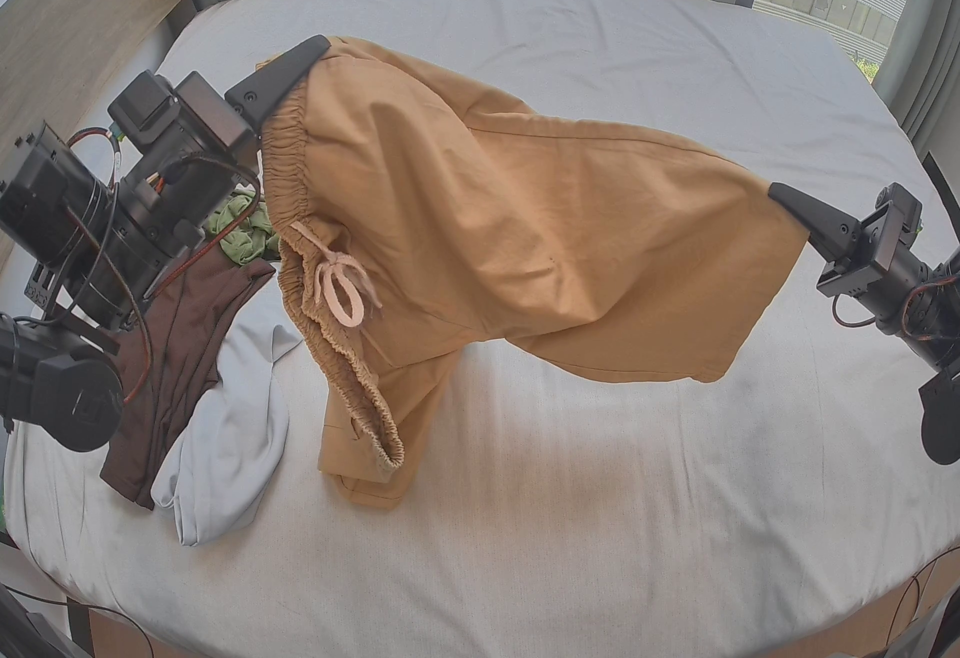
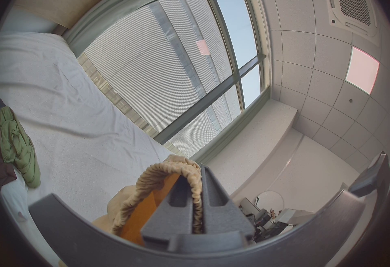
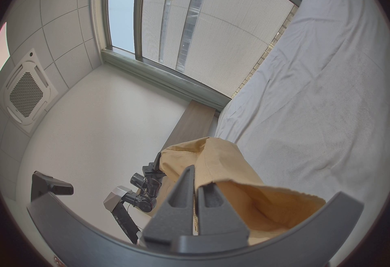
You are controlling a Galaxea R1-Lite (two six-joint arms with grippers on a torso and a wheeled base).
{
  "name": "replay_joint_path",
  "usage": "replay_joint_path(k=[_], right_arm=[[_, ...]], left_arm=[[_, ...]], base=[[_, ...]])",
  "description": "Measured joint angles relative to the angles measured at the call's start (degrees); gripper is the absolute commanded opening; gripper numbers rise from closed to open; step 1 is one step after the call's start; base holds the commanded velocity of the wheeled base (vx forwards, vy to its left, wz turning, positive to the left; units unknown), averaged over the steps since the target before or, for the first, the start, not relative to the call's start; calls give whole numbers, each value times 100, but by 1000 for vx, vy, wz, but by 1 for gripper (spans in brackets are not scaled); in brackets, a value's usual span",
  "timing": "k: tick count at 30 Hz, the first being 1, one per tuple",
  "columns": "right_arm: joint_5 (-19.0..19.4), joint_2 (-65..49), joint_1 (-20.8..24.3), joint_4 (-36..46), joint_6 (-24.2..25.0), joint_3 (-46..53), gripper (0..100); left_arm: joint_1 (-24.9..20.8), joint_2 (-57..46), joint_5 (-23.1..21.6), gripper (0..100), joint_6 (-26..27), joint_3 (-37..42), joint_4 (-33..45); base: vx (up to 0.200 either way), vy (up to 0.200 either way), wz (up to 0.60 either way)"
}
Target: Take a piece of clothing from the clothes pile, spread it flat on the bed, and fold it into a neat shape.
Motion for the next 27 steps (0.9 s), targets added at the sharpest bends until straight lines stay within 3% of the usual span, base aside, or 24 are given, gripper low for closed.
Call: replay_joint_path(k=[4,15,24,27], right_arm=[[90,-46,-6,-4,-35,-20,0],[104,-578,-77,24,20,-108,0],[112,-1172,-304,43,205,-288,0],[115,-1276,-489,44,339,-400,0]], left_arm=[[52,-26,-286,0,28,155,-38],[102,-100,-434,0,-57,271,-297],[55,-522,-656,0,-1253,352,-427],[74,-623,-736,0,-1368,413,-440]], base=[[0,0,0],[0,0,0],[0,0,0],[0,0,0]])
